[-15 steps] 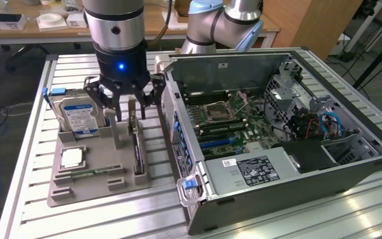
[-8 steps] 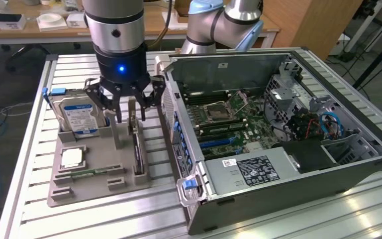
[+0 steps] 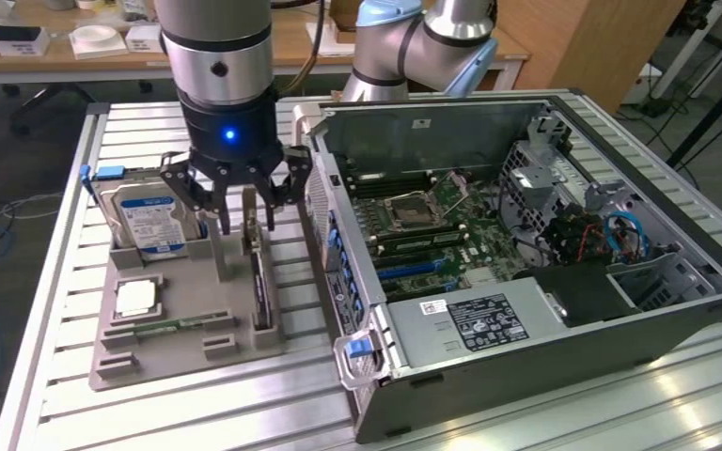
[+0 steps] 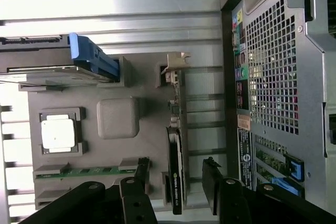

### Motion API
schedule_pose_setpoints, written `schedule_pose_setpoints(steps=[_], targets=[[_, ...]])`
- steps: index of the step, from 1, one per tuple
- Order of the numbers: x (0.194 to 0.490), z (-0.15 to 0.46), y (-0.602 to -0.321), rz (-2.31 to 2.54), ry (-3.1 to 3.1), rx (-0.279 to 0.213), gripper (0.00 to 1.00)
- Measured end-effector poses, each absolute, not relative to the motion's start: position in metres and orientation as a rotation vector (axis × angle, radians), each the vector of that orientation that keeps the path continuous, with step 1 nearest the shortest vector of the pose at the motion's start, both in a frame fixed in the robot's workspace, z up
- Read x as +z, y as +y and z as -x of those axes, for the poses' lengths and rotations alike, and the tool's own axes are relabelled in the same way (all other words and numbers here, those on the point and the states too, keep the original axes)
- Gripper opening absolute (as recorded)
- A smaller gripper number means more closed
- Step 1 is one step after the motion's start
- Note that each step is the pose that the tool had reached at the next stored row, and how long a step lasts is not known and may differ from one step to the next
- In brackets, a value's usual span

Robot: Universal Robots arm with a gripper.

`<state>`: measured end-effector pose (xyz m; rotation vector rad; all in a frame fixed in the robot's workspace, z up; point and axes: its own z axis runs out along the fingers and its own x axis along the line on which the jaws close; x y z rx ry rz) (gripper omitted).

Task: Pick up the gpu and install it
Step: 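Pick up the gpu and move the gpu toward the slot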

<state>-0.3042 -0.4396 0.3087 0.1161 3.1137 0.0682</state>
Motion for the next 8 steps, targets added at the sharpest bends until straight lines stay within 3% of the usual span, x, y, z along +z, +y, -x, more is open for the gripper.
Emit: schedule_pose_setpoints(steps=[8], targets=[[0.3033,0.3046,-0.4396,-0.116,3.114,0.068,0.53]])
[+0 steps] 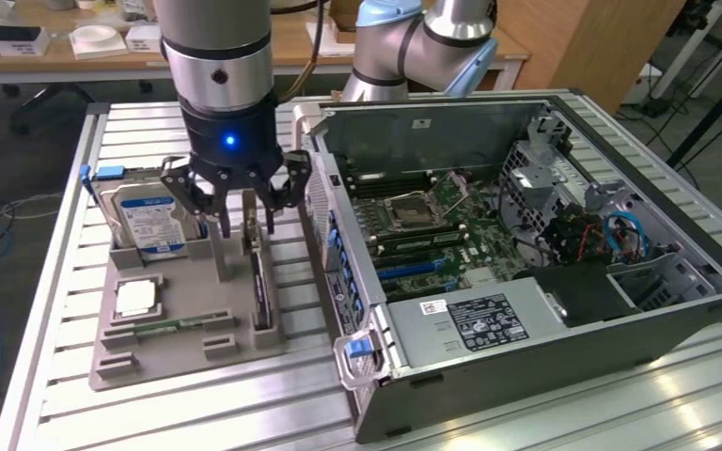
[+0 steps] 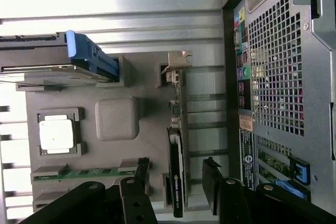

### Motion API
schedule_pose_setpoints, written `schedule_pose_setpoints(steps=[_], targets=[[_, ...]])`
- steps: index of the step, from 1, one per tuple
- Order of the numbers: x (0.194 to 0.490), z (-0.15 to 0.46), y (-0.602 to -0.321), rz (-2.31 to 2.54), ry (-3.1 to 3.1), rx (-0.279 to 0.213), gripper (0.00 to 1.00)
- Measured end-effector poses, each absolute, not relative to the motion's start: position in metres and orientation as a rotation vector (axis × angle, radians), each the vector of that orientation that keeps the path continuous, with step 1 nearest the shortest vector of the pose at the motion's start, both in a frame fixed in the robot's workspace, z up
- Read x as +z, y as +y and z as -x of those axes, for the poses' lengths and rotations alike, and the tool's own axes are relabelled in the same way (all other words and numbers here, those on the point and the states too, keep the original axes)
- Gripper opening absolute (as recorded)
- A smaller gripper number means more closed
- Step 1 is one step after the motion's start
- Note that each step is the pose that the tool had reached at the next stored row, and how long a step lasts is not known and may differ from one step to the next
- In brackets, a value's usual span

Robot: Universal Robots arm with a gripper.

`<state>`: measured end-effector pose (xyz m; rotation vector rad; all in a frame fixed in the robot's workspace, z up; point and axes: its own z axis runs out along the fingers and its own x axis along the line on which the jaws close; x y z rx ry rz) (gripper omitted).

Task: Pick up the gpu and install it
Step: 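Pick up the gpu and move the gpu toward the slot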

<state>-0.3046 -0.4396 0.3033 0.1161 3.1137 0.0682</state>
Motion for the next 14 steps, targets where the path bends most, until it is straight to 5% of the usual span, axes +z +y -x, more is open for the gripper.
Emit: schedule_pose_setpoints(steps=[14], targets=[[0.2966,0.3046,-0.4427,-0.116,3.114,0.068,0.53]])
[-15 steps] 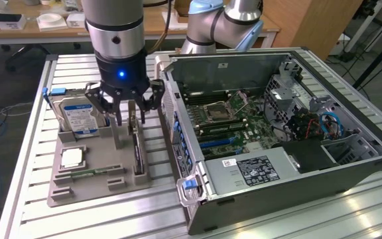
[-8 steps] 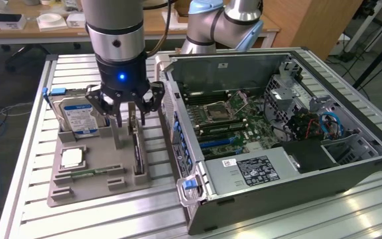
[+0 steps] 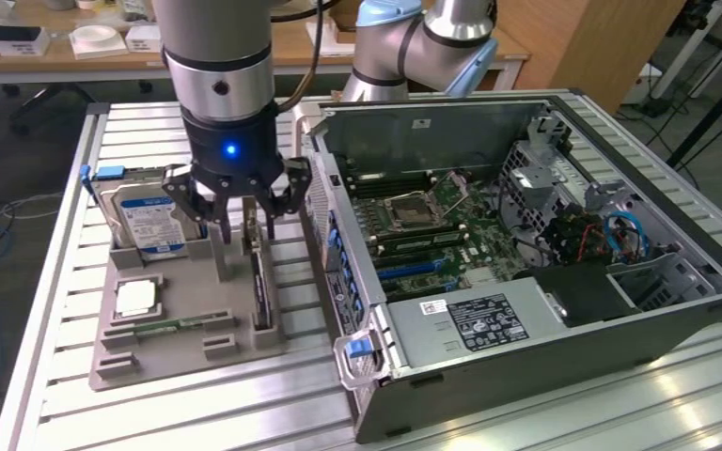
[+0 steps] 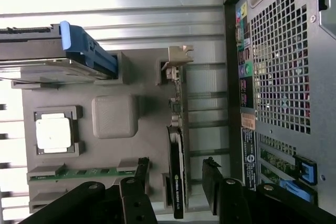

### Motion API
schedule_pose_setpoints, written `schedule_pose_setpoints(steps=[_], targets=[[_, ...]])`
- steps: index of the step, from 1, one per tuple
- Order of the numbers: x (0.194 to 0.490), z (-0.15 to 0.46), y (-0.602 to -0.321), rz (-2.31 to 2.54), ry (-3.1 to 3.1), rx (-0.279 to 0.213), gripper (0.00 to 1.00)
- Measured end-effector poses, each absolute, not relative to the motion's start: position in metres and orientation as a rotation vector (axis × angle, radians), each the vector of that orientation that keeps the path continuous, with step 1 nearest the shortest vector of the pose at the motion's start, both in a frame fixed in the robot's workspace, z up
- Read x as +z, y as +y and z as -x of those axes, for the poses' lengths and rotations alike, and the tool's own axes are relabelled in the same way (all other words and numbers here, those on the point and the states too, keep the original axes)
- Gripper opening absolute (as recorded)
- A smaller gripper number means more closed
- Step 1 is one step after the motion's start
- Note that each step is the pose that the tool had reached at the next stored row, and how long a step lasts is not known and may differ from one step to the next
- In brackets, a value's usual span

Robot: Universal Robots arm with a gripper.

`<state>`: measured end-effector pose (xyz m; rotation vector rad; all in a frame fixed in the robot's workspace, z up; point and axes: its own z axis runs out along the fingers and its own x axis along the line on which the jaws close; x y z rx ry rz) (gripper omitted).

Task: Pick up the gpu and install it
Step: 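Pick up the gpu and move the gpu toward the slot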

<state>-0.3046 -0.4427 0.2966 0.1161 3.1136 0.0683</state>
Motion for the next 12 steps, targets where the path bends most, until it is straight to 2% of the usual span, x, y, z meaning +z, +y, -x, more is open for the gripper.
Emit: schedule_pose_setpoints(steps=[12], targets=[[0.2926,0.3047,-0.4475,-0.116,3.114,0.068,0.53]])
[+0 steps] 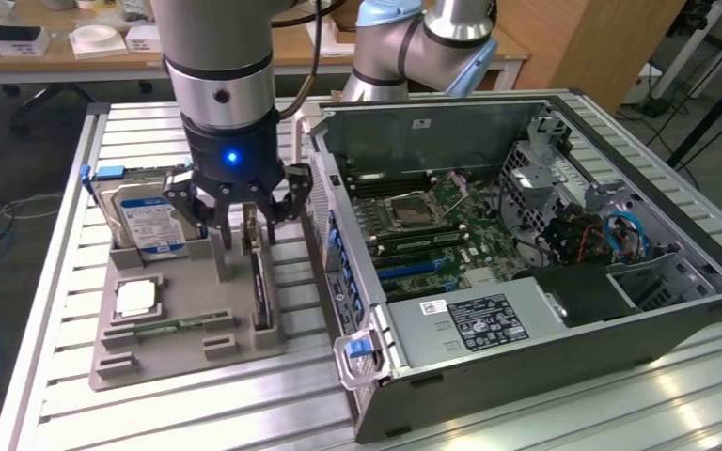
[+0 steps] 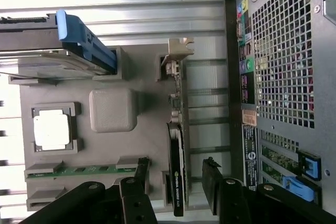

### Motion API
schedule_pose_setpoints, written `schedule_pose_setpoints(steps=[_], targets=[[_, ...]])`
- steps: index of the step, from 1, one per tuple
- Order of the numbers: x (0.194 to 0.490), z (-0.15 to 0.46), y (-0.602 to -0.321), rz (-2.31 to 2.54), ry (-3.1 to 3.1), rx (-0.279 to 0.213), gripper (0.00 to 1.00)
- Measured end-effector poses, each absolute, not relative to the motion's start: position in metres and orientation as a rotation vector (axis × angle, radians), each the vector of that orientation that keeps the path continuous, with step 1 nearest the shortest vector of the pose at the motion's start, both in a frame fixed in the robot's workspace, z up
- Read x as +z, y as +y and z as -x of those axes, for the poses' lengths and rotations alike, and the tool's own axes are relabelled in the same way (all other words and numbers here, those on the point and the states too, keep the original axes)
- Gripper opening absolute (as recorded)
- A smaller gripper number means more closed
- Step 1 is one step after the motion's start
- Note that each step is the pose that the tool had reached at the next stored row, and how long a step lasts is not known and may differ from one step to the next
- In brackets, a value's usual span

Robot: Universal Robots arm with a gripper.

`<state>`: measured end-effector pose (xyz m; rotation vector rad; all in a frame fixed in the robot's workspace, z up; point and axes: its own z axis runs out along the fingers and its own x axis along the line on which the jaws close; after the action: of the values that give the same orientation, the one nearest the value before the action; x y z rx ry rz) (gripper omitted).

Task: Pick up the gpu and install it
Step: 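Pick up the gpu and move the gpu toward the slot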

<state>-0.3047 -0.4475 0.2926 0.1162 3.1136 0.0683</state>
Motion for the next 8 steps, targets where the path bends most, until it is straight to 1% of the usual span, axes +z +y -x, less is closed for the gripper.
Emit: schedule_pose_setpoints(steps=[8], targets=[[0.2882,0.3047,-0.4483,-0.116,3.114,0.068,0.53]])
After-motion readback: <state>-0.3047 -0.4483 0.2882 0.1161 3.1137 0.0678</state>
